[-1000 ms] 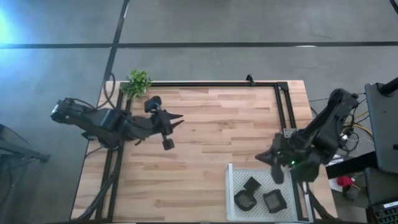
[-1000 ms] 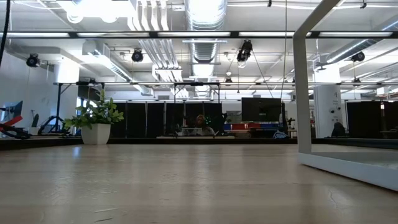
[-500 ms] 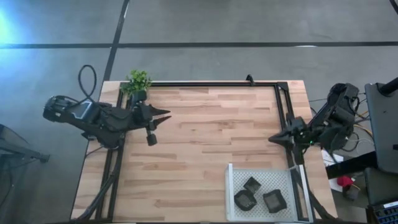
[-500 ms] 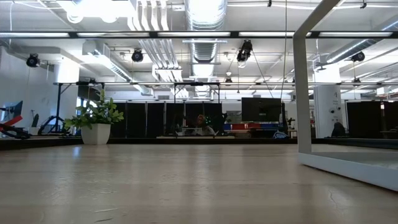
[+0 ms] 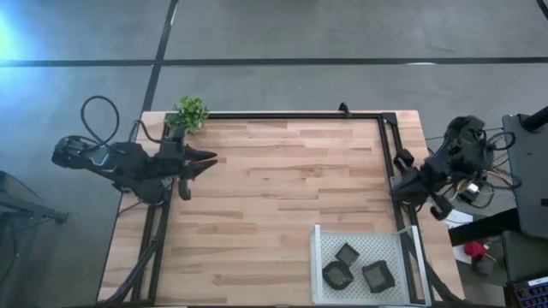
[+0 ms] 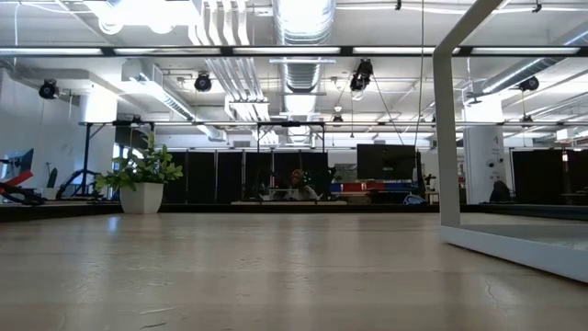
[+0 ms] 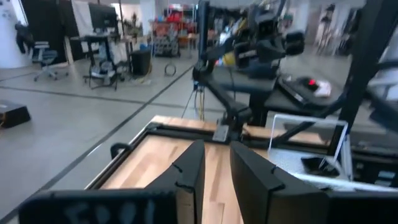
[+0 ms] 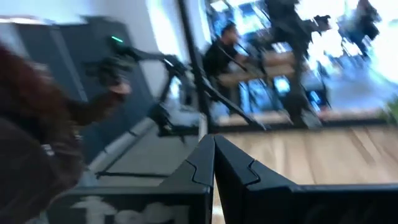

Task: Pick & Place Mini shaped plates
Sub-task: Return to Home Position

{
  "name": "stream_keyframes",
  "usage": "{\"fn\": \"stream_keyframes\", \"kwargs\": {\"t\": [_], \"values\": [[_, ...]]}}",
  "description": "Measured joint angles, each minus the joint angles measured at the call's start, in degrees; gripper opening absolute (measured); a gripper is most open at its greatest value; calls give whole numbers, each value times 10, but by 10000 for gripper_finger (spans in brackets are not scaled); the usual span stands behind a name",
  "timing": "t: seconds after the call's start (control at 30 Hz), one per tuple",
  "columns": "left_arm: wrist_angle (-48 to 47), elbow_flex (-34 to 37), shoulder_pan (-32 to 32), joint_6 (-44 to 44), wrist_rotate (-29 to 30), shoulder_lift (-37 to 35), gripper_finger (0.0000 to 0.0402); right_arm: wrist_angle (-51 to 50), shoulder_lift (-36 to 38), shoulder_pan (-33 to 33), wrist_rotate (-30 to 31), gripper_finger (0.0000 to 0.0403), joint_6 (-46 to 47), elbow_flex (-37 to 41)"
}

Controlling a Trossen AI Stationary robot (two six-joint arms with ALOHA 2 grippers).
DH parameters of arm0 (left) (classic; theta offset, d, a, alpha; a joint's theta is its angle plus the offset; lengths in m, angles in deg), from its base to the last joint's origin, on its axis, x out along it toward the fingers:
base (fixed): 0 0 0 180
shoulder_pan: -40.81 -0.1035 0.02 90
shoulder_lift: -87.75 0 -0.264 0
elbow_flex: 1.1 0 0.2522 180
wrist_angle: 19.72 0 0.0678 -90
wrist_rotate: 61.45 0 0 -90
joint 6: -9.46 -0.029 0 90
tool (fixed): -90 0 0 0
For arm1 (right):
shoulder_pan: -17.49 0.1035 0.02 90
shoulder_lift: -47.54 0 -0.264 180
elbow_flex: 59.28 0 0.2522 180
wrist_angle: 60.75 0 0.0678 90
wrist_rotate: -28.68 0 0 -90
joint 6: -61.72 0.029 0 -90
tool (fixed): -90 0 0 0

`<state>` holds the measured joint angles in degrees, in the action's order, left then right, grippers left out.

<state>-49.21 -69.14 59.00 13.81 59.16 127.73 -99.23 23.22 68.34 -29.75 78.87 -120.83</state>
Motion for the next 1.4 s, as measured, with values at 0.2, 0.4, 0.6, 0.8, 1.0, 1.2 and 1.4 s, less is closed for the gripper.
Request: {"fn": "stream_keyframes", "kwargs": {"t": [0.2, 0.4, 0.6, 0.8, 1.0, 1.2, 1.4], "values": [[70, 70, 0, -1, -49, -72, 73, 76, 82, 0, -70, 8, -80, 54], [125, 127, 0, -3, -91, -136, 73, 74, 148, 0, -124, 8, -71, 94], [164, 180, 0, -25, -92, -196, 73, 71, 196, 0, -127, 8, -93, 119], [191, 223, 0, -26, -106, -254, 73, 68, 234, 0, -128, 8, -119, 122], [217, 266, 0, -27, -116, -304, 73, 53, 242, 0, -126, 8, -147, 120], [227, 302, 0, -28, -116, -347, 73, 56, 242, 0, -68, 8, -190, 120], [252, 344, 0, -50, -115, -383, 73, 59, 242, 0, -45, 8, -206, 126]]}}
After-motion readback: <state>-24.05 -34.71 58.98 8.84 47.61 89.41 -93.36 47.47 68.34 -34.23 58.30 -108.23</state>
